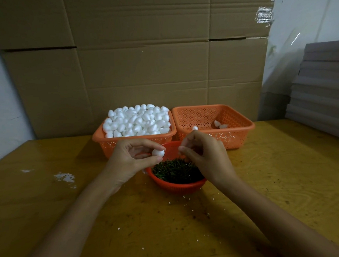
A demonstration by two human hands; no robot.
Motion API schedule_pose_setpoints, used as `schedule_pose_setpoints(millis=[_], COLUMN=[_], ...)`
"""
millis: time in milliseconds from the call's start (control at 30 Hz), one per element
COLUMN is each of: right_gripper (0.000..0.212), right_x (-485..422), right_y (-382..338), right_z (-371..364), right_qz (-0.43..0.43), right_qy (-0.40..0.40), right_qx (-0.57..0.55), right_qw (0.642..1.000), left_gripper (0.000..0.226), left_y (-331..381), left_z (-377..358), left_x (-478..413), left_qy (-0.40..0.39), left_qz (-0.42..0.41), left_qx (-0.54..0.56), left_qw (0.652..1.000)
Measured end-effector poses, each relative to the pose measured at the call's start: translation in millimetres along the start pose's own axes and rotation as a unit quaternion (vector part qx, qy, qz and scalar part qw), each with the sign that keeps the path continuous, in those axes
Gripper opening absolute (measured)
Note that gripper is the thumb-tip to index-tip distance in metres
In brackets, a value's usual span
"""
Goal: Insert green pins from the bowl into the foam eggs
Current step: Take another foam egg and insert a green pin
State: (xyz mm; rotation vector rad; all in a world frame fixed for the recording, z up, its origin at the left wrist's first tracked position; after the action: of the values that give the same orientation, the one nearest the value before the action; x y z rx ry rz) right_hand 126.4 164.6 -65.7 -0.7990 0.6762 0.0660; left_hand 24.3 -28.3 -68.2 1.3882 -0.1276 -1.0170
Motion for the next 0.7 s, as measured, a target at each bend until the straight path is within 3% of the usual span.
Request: schedule_pose_setpoints(millis=[400,700], right_gripper=[0.017,0.009], right_x=[1.7,0.9], right_y=[3.8,6.9], right_z=[-4.6,-8.0], right_qz=[-0.037,-0.039], right_qy=[-0.042,-0.057], right_qx=[-0.017,-0.017], right_qw=[0.998,0.997], left_gripper=[0.025,0.027], left_y=[-6.5,-7.9], left_z=[2.7,2.3], left_x=[-2.0,-2.2], left_qy=[0.012,0.016], left_qz=[0.016,0.021], left_qx=[-0.005,-0.002], left_qw=[1.000,1.000])
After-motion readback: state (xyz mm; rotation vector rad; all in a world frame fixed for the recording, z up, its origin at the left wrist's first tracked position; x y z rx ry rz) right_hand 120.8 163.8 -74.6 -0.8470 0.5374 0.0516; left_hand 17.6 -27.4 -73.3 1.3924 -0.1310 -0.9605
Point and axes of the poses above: each hand's wrist, its own x-axis away from the middle knuckle, its own z-axis out of the back of the hand, y = z × x, the point moved 4 cm from there along -x, towards the middle knuckle, and after that the axes turned 3 degrees about -y, right-handed, at the moved point
